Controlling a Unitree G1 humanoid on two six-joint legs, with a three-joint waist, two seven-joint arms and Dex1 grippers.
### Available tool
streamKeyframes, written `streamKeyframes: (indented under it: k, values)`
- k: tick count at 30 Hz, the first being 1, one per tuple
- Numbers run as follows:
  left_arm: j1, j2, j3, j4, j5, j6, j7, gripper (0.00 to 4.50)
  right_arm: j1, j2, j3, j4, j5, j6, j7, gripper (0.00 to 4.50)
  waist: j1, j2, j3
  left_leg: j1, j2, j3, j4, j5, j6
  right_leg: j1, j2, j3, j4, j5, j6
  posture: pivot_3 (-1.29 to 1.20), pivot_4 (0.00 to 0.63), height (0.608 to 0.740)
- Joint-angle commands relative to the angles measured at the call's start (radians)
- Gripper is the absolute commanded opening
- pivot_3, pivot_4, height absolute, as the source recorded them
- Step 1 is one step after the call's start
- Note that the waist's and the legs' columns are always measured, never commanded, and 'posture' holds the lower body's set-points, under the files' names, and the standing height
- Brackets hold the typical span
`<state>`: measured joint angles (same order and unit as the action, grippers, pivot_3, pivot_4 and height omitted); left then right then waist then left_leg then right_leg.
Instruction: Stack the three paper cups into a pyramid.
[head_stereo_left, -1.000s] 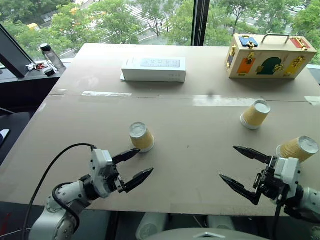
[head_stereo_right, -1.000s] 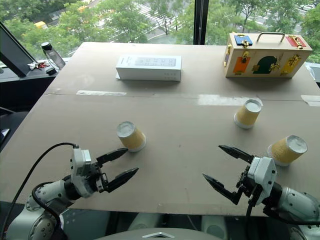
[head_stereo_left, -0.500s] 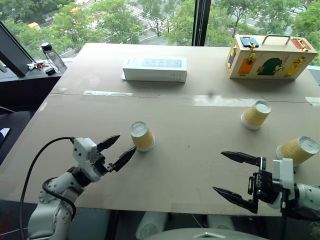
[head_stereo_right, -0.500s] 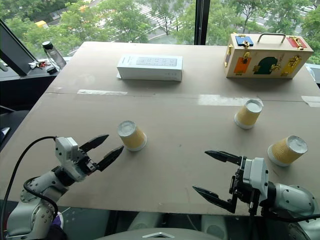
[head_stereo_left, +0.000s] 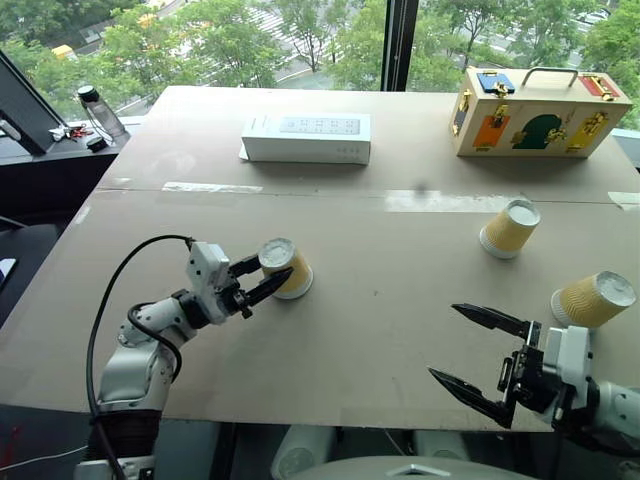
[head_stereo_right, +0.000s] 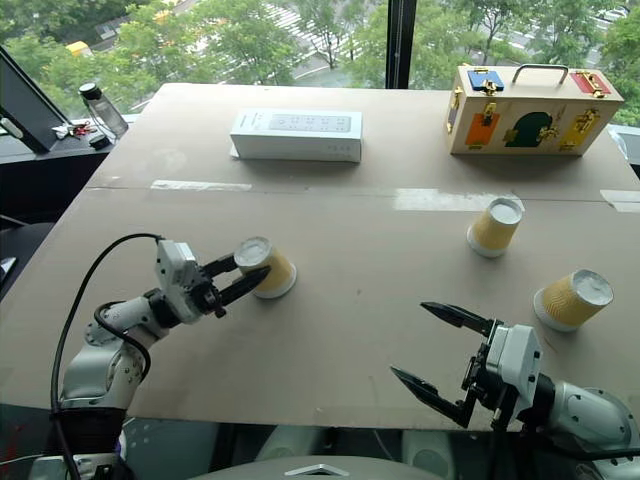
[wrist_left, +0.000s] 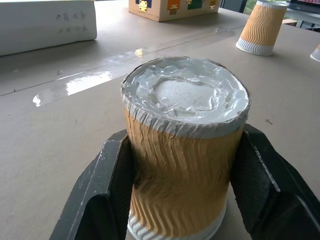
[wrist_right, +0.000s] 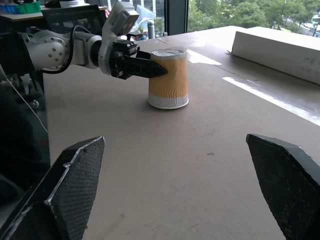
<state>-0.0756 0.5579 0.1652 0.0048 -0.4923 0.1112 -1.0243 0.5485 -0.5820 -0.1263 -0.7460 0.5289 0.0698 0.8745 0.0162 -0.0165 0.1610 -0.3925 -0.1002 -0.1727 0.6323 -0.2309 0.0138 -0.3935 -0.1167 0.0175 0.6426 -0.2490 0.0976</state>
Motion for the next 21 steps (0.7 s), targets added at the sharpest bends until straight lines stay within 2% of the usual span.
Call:
streamKeyframes:
  k: [1,5,10,16,21]
  values:
    - [-0.058,-0.001,-0.026,0.004,-0.011,0.004,-0.038,2.13,0.022,0.019,-0.011,-0.048,-0.016,-0.031,-0.033,4.5,0.0,0.0,0.0,0.0,0.0,0.0,0.0,0.0,0.0,0.0,0.0,0.0,0.0,0.0,0.0,0.0,0.15,0.74]
    - [-0.201,-0.034,-0.111,0.026,-0.019,0.092,-0.066,2.13,0.049,0.073,-0.022,-0.05,-0.06,-0.029,-0.126,4.5,0.004,0.0,0.0,0.0,0.0,-0.001,0.001,0.0,0.0,0.0,0.0,-0.001,0.0,0.0,0.0,0.0,0.15,0.74]
    - [-0.342,-0.084,-0.196,0.122,0.049,0.092,-0.07,2.13,0.07,0.125,-0.03,-0.059,-0.108,-0.034,-0.207,4.5,-0.007,0.0,0.0,0.0,-0.001,0.0,0.001,0.0,0.0,0.0,0.001,0.001,0.001,0.0,0.0,0.0,0.15,0.74]
    - [-0.435,-0.137,-0.25,0.231,0.116,0.041,-0.075,2.13,0.129,0.151,-0.032,-0.083,-0.148,-0.063,-0.242,4.5,-0.007,0.0,0.0,0.0,-0.001,0.0,0.001,0.0,0.0,0.0,0.001,0.001,0.001,0.0,0.0,0.0,0.15,0.74]
    - [-0.457,-0.168,-0.271,0.295,0.164,-0.009,-0.08,2.13,0.156,0.158,-0.028,-0.095,-0.162,-0.074,-0.253,4.5,-0.005,0.0,0.0,0.0,-0.001,0.0,0.001,0.0,0.0,0.0,0.001,0.001,0.001,0.0,0.001,0.0,0.15,0.74]
